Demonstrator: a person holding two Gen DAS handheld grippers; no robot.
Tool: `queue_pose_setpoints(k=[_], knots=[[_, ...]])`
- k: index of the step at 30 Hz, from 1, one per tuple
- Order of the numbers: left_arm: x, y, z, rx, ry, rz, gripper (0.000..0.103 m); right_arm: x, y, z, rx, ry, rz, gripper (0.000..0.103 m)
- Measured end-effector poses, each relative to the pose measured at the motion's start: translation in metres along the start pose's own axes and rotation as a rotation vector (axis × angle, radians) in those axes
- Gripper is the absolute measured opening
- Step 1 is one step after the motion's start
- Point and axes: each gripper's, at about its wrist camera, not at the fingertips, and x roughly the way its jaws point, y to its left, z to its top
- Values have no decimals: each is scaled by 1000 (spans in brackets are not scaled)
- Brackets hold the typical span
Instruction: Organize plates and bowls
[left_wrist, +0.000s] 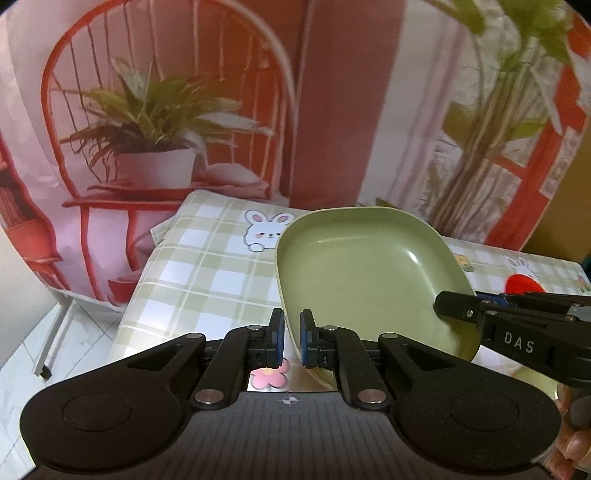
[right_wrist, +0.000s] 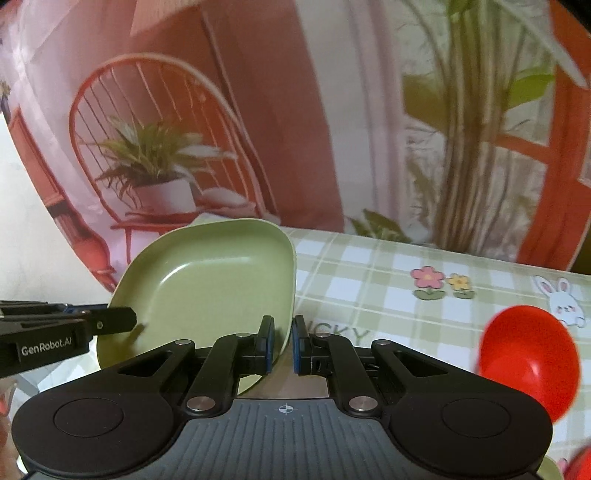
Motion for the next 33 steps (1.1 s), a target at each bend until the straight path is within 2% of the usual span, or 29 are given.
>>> queue_pose_setpoints(k=[5,15,25,33], knots=[[-15,-22,-5,31,-10,9,10,-27,-14,-9,14,-33,4,9],[-25,-67,-18,80,-14,-19,10,-64,-58,-30,68,-54,-11,9],[-23,-105,-27,108,-20,-76,10,-86,-98,-46,121,-67,-50,10],[-25,-119,-32,110,-27,-108,10,-100,-114,-58,141,-84,-58,10]])
